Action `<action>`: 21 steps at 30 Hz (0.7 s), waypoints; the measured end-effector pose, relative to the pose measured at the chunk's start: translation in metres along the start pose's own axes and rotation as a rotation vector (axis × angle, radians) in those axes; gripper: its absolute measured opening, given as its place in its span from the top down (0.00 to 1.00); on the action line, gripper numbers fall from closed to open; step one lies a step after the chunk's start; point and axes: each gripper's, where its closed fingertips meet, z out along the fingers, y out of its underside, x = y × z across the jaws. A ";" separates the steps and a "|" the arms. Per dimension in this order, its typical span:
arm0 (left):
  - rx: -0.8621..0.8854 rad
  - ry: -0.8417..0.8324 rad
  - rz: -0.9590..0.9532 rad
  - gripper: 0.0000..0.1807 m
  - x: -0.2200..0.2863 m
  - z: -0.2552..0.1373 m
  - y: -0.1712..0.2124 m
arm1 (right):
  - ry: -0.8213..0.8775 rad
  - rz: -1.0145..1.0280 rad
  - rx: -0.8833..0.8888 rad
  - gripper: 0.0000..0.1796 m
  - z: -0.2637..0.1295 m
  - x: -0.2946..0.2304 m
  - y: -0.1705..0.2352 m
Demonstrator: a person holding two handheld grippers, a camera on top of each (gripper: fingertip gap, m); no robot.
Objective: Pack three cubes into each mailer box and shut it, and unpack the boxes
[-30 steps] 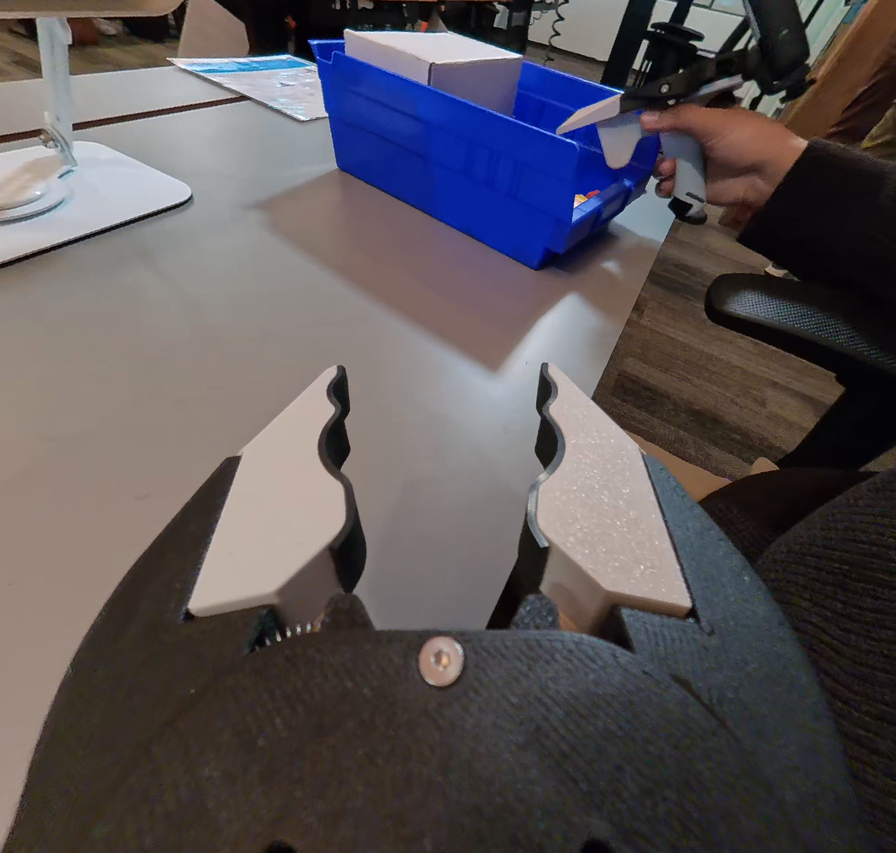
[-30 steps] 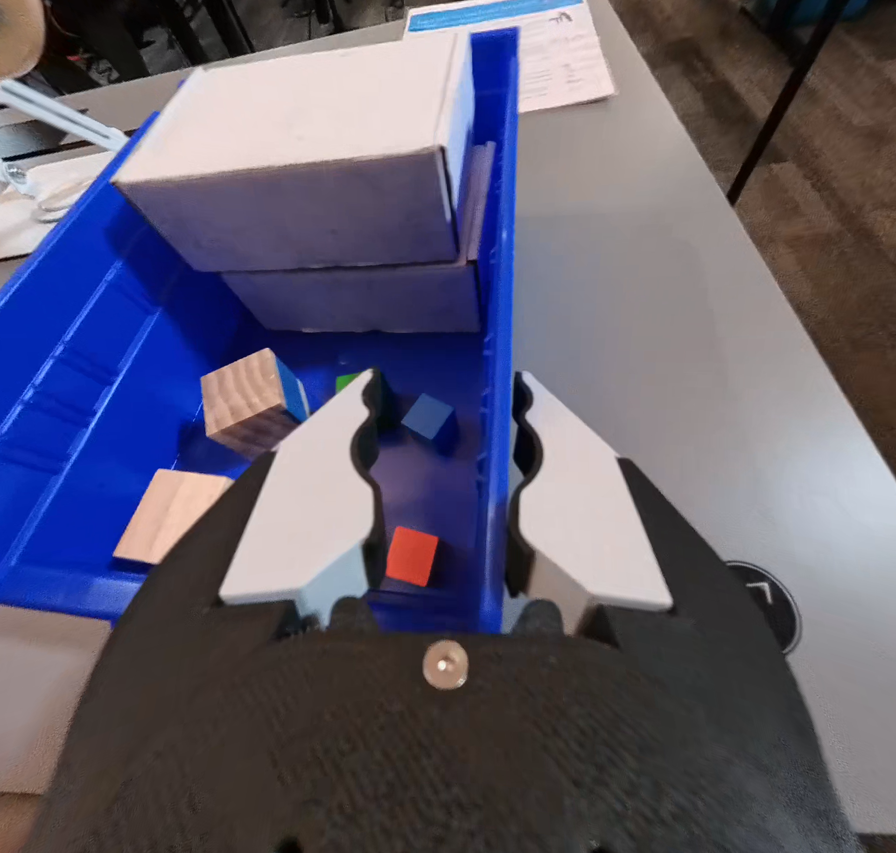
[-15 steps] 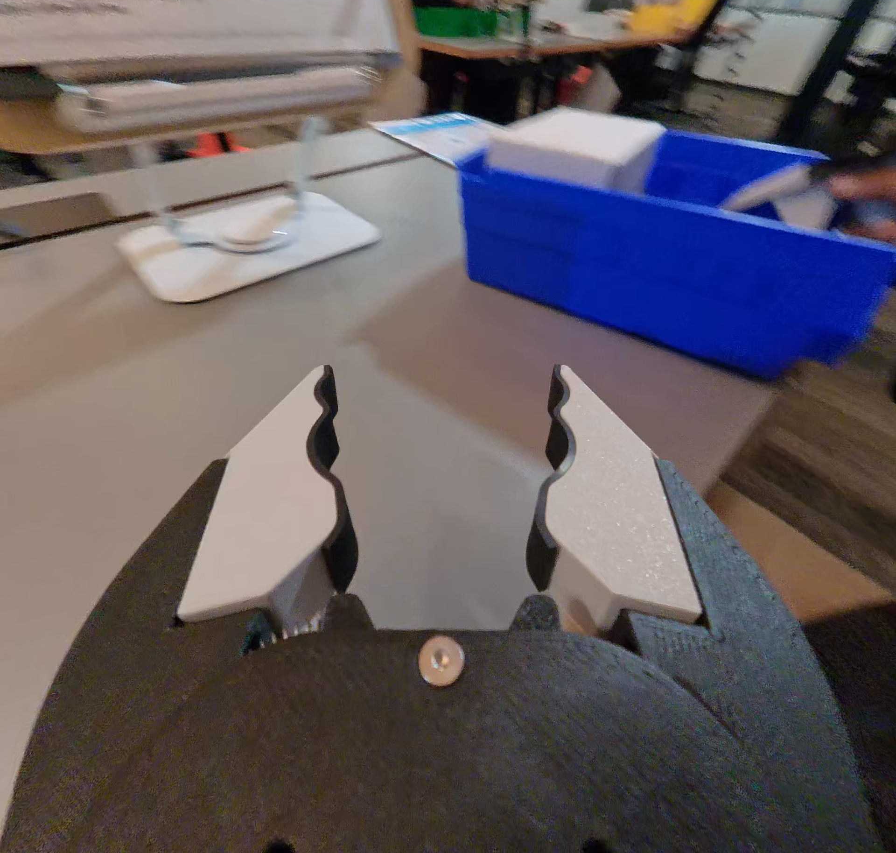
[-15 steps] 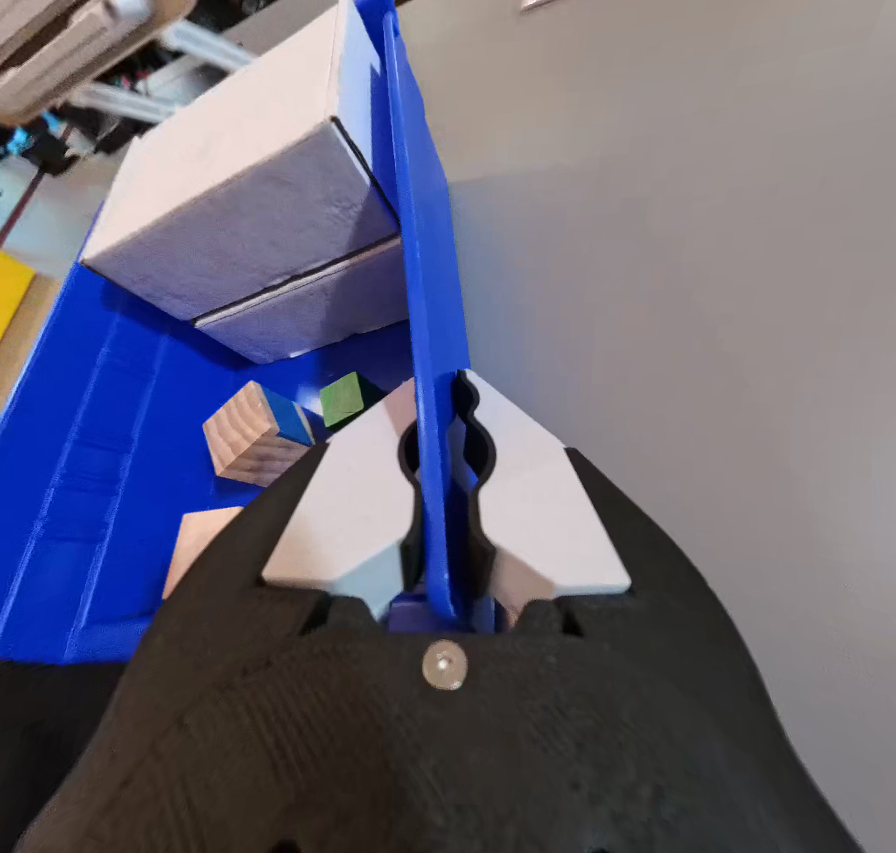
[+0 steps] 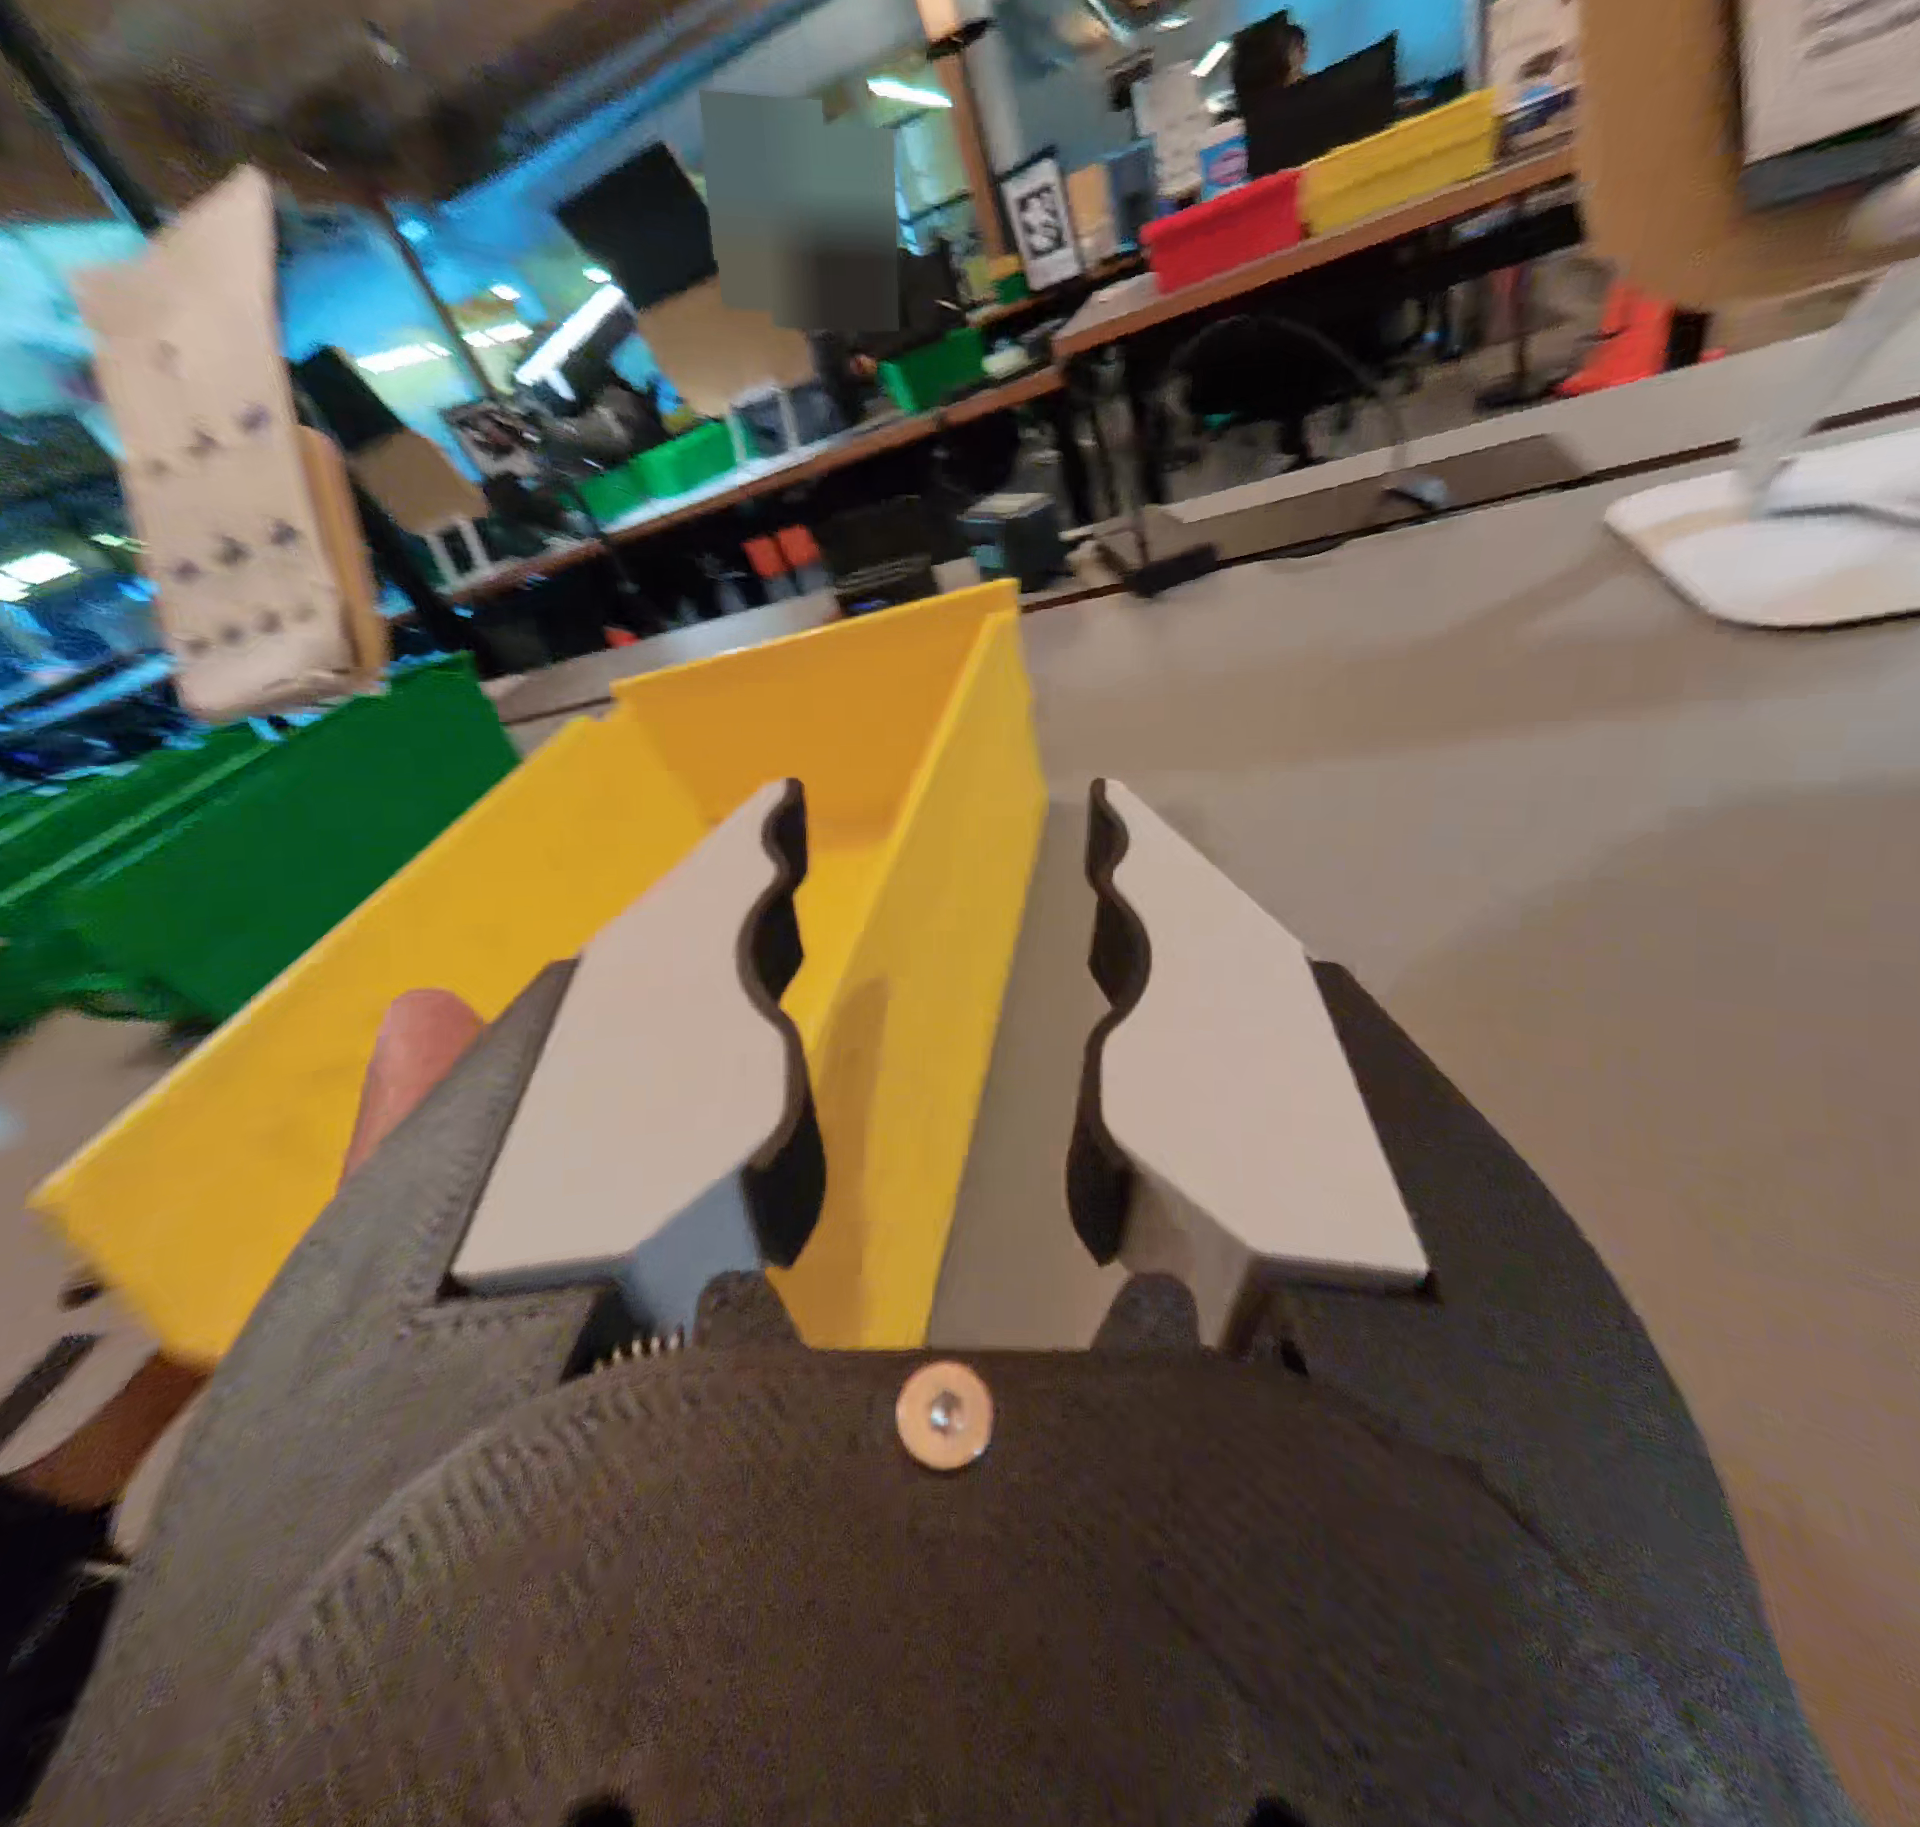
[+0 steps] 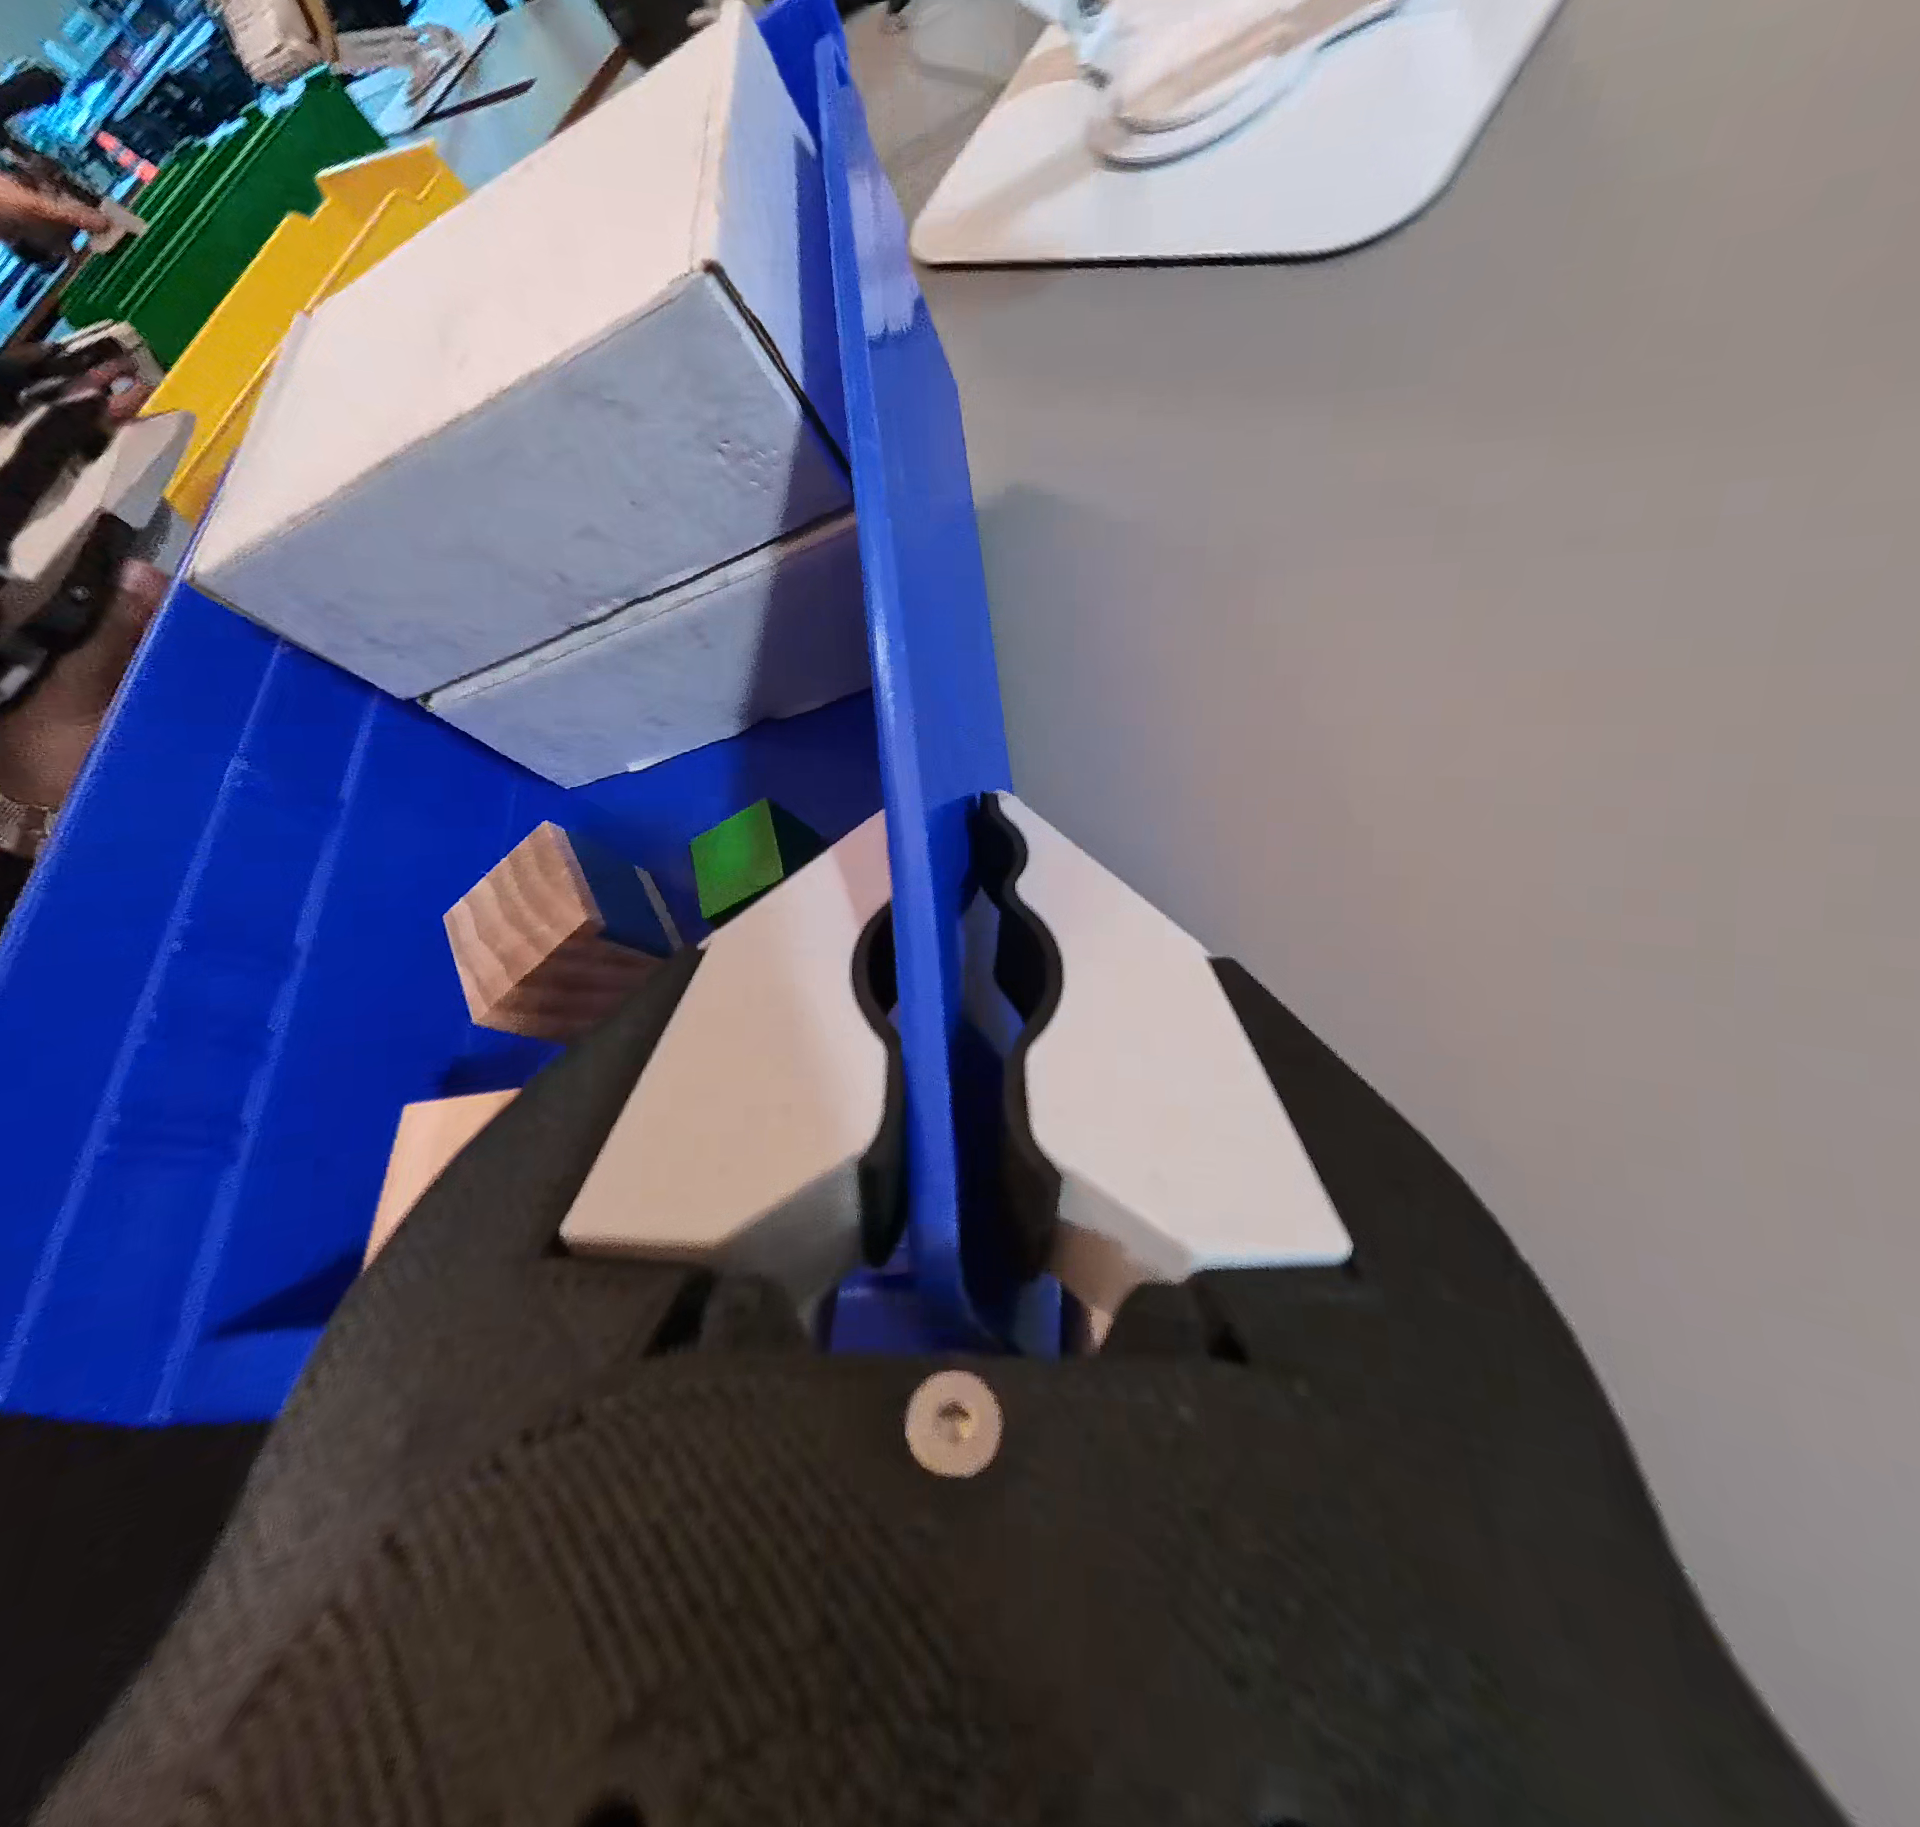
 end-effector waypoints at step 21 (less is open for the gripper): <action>-0.163 0.051 -0.155 0.72 -0.061 0.003 0.069 | -0.132 -0.102 -0.071 0.96 0.104 -0.063 -0.022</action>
